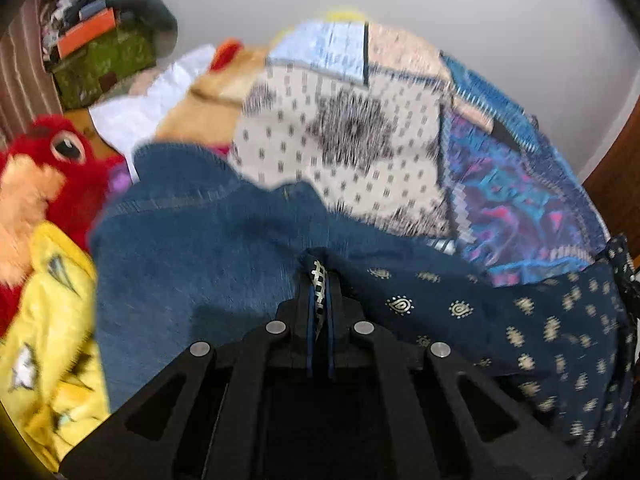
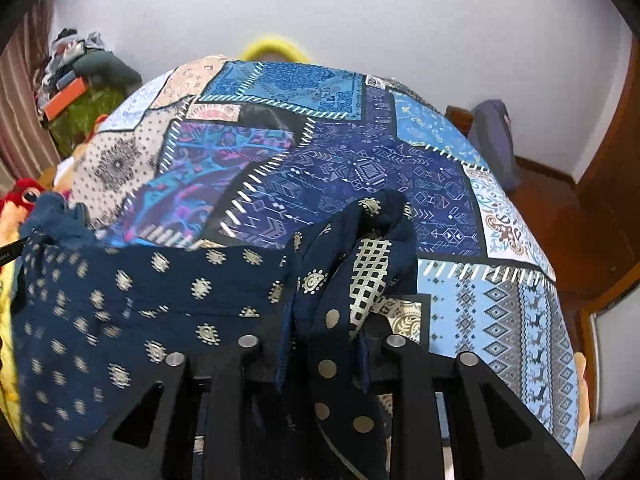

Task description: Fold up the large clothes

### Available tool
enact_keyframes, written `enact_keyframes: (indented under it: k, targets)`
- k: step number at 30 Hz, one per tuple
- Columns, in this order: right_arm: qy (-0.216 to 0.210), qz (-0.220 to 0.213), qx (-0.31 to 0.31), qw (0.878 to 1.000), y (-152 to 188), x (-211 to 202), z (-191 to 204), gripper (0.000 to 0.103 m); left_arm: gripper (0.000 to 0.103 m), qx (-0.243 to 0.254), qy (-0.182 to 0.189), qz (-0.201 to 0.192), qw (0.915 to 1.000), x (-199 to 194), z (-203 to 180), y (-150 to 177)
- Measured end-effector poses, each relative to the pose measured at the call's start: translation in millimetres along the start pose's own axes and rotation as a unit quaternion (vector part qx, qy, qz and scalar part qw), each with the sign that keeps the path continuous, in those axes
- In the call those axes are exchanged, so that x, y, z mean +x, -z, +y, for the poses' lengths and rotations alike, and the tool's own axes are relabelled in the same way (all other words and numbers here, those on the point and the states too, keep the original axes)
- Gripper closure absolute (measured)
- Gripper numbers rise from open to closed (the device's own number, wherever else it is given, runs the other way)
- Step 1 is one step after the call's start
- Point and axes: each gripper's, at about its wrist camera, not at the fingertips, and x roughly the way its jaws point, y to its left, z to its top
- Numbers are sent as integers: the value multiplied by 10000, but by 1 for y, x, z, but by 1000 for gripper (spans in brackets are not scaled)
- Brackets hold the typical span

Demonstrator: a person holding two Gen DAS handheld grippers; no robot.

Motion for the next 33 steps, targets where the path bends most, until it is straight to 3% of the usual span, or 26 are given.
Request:
enact_keyframes:
  k: [1, 2, 4, 8, 10, 14, 17, 28, 33]
  targets:
    - [174, -49, -51, 9998, 2, 1, 0, 52, 98, -43, 14, 92, 9999, 6, 1, 3]
    - [408, -97, -120, 9990, 4, 2, 1, 27, 98, -86, 38, 155, 9998, 12, 3, 7]
    - [1015, -229, -328, 9940, 10, 2, -1, 5, 96, -26, 24, 56, 10000, 9, 1, 11]
    - [816, 21, -236, 9964, 17, -2, -16, 3, 88, 285, -77, 215, 9993, -2, -4, 16]
    - [804, 158, -209, 9964, 20, -12, -23, 3, 75, 402, -186, 251, 9987, -12, -5, 21]
    - [946, 239, -322, 9947, 32, -44, -27, 3, 64, 627, -259, 134, 9976, -49, -8, 31]
    - [869, 160, -347, 9955, 45, -82, -30, 3, 48, 642, -111, 78, 9978, -77, -9, 38]
    - [408, -290, -476, 9976, 103, -236, -13, 3, 38, 1274, 223, -226, 9913, -210, -24, 102]
    - [-60, -311, -348, 9989, 148, -283, 1, 3, 36, 1422, 479, 67, 9887, -234, -21, 156]
